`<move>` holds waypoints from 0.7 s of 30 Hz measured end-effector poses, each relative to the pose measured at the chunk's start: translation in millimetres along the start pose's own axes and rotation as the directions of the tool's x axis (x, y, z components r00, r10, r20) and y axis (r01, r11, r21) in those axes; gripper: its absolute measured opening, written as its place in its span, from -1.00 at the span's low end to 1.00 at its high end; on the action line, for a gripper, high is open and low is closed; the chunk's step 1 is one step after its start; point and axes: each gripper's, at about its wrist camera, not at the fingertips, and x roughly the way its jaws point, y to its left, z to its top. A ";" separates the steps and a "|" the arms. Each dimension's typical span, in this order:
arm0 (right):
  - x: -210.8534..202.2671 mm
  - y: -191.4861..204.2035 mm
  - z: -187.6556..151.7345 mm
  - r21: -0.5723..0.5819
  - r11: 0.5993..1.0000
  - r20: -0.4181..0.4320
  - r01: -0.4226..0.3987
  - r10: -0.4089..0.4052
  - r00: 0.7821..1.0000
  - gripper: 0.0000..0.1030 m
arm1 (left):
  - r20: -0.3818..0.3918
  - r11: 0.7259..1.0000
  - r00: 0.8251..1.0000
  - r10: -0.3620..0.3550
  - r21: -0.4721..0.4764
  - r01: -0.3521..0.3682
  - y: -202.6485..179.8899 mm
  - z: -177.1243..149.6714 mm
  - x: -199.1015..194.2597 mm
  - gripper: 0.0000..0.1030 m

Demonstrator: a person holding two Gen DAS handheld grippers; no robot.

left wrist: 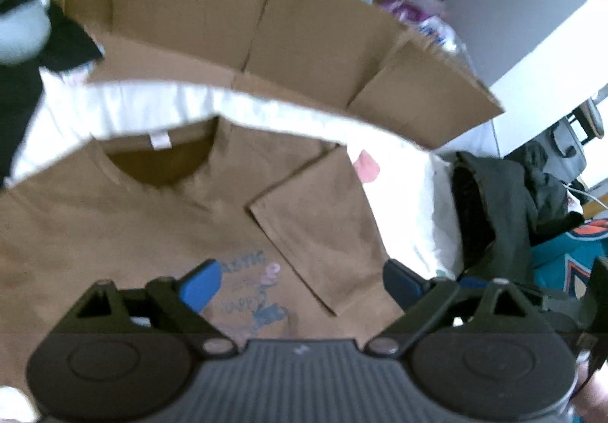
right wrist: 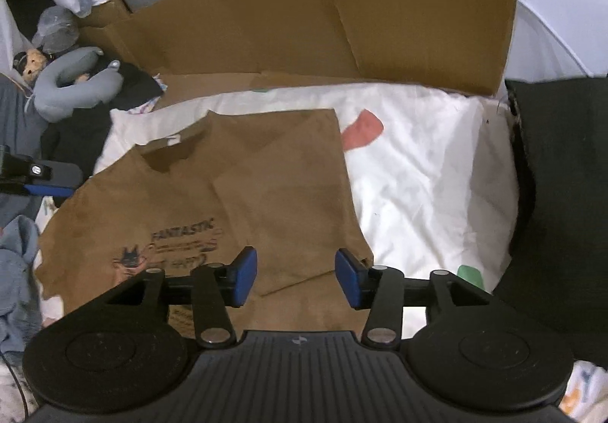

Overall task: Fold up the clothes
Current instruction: 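Raise both grippers high above the brown T-shirt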

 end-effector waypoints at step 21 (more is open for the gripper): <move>-183.0 90.2 76.4 0.015 0.996 -0.104 -0.089 0.090 0.991 0.47 | 0.095 0.976 0.977 0.191 -0.125 -0.179 48.9 -13.0 -268.8 0.86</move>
